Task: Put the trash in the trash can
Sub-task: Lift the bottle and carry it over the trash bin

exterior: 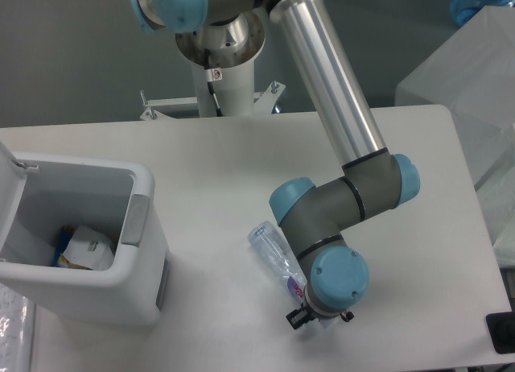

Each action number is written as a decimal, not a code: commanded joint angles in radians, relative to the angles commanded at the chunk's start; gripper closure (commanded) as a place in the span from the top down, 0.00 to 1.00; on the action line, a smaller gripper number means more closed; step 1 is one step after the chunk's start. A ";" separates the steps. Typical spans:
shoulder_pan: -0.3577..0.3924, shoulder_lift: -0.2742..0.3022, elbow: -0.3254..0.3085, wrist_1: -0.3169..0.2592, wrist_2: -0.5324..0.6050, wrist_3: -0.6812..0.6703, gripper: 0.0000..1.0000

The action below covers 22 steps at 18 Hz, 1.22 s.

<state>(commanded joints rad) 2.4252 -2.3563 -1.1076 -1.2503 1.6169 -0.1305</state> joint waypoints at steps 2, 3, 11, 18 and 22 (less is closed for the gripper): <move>0.000 0.031 0.003 0.044 -0.014 0.026 0.43; 0.000 0.046 0.005 0.075 -0.031 0.037 0.43; -0.002 0.126 0.048 0.259 -0.244 0.091 0.43; -0.008 0.204 0.063 0.348 -0.422 0.134 0.43; -0.023 0.242 0.063 0.384 -0.546 0.153 0.43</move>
<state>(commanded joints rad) 2.4023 -2.1139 -1.0446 -0.8667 1.0709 0.0229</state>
